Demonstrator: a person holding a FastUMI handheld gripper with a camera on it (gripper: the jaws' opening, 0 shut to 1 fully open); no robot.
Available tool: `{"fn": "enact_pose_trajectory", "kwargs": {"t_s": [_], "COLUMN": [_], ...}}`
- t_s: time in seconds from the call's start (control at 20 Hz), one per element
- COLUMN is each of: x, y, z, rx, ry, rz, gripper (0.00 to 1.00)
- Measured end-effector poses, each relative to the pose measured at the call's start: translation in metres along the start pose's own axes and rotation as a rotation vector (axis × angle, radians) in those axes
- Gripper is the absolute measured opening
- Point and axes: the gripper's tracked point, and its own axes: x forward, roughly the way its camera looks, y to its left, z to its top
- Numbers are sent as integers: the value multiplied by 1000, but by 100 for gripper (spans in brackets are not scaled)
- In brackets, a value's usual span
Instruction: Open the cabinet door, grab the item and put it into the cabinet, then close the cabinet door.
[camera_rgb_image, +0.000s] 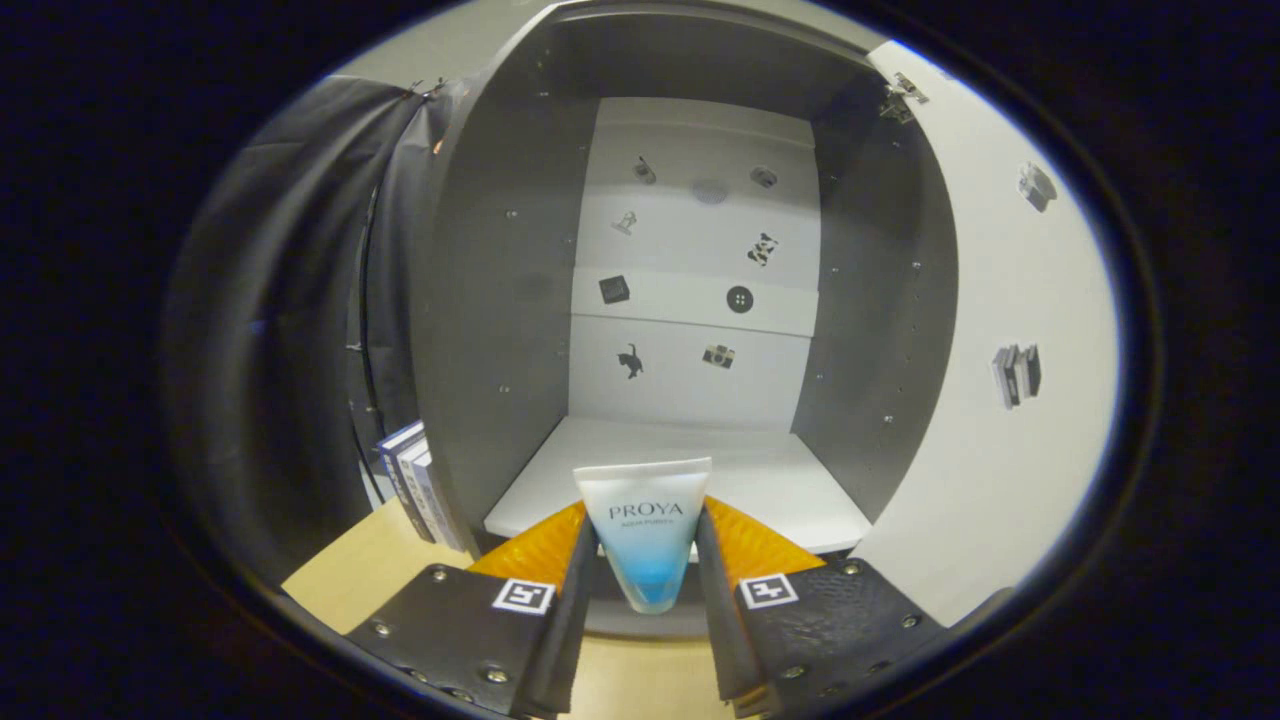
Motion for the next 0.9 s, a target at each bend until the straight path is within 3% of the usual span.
{"fn": "enact_pose_trajectory", "kwargs": {"t_s": [0.5, 0.9], "x": [91, 105], "y": [-11, -15], "z": [19, 7], "rx": [1, -3], "ry": [-35, -28], "rz": [-45, -83], "gripper": [53, 53]}}
